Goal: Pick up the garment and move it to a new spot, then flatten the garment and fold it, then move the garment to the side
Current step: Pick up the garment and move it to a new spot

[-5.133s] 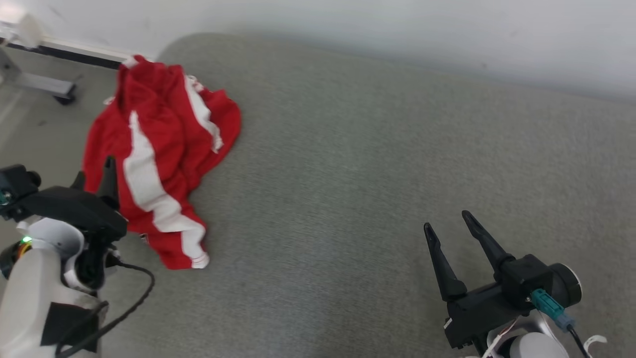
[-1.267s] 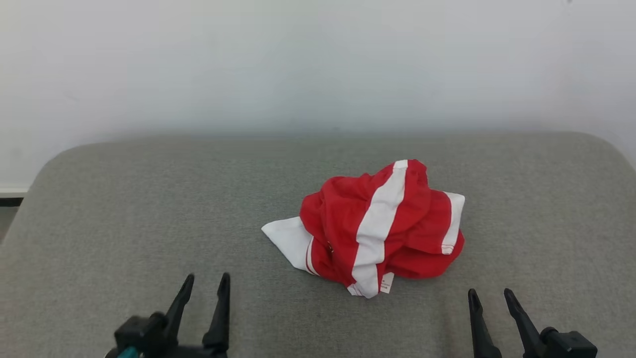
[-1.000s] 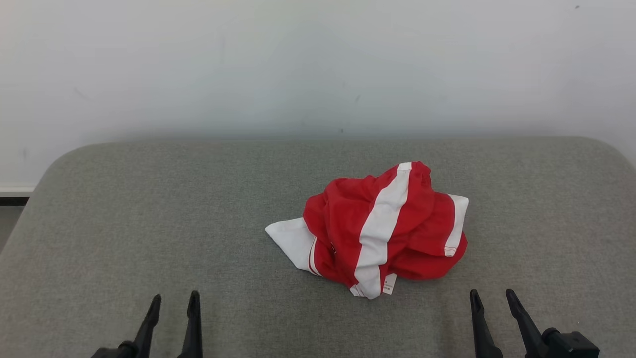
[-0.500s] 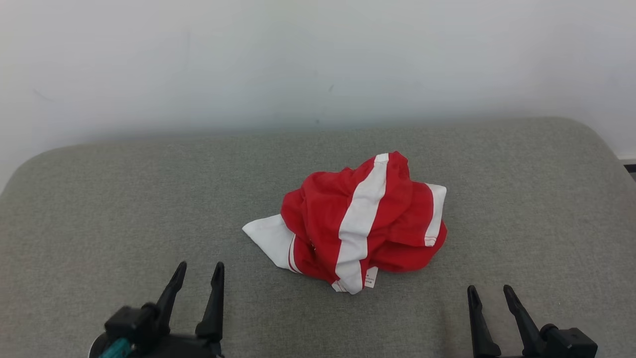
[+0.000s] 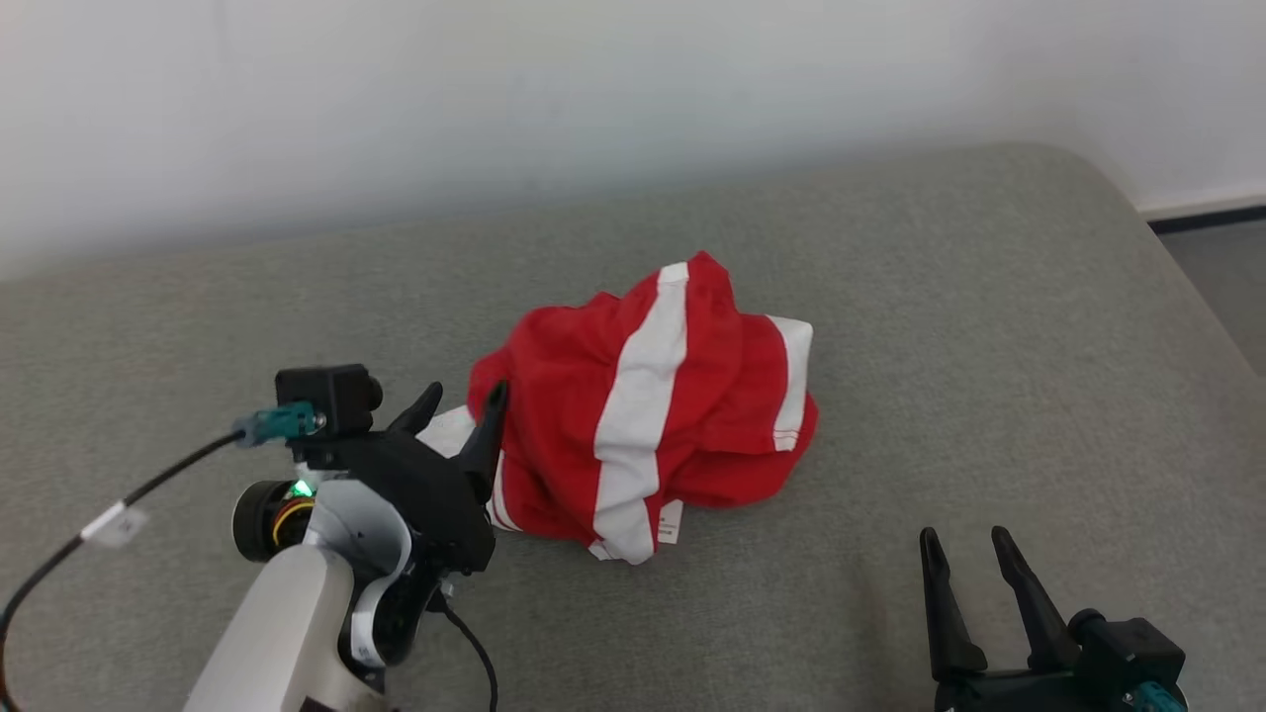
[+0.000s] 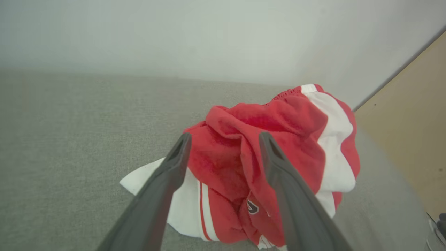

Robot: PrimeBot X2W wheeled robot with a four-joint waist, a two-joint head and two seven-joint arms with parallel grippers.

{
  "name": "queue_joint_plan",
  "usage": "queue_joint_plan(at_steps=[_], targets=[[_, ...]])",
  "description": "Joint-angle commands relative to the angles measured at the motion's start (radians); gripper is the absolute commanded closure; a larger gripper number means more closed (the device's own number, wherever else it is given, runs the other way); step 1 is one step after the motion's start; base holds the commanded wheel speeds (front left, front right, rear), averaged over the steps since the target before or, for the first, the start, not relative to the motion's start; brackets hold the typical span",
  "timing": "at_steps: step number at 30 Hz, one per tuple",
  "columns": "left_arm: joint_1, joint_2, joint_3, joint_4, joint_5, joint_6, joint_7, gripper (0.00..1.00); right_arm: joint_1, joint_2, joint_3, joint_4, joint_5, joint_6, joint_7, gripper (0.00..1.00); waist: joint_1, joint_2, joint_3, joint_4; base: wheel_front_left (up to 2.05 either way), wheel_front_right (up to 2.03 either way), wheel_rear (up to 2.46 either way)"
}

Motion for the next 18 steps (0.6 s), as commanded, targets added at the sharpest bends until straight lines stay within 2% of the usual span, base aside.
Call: queue_joint_plan(at_steps=[1, 8, 15, 16, 17, 18], targets=[[-0.027, 0.004, 0.000, 0.019, -0.017, 0.004, 0.045, 0.00, -0.014, 0.000, 0.002, 0.002, 0.006, -0.002, -0.007, 0.00, -0.0001, -0.0001, 0.047, -0.056, 0.00, 0.00, 0.00], [-0.067, 0.015, 0.002, 0.054, -0.058, 0.019, 0.168, 0.00, -0.036, 0.000, 0.007, 0.018, 0.016, -0.002, -0.019, 0.00, -0.0001, -0.0001, 0.074, -0.100, 0.00, 0.00, 0.00], [-0.060, 0.005, -0.008, 0.064, -0.084, 0.008, 0.192, 0.00, -0.045, 0.000, 0.015, 0.026, 0.027, -0.002, -0.026, 0.00, -0.0001, -0.0001, 0.090, -0.110, 0.00, 0.00, 0.00], [-0.062, 0.003, -0.010, 0.065, -0.082, 0.006, 0.188, 0.60, -0.048, 0.000, 0.017, 0.027, 0.027, -0.002, -0.027, 0.00, -0.0001, -0.0001, 0.091, -0.110, 0.00, 0.00, 0.00], [-0.064, 0.001, -0.013, 0.066, -0.081, 0.002, 0.185, 1.00, -0.050, 0.000, 0.018, 0.028, 0.028, -0.002, -0.028, 0.00, -0.0001, -0.0001, 0.092, -0.108, 0.00, 0.00, 0.00], [-0.066, -0.001, -0.015, 0.068, -0.081, 0.001, 0.183, 1.00, -0.051, 0.000, 0.020, 0.030, 0.028, -0.002, -0.029, 0.00, -0.0001, -0.0001, 0.092, -0.107, 0.00, 0.00, 0.00]])
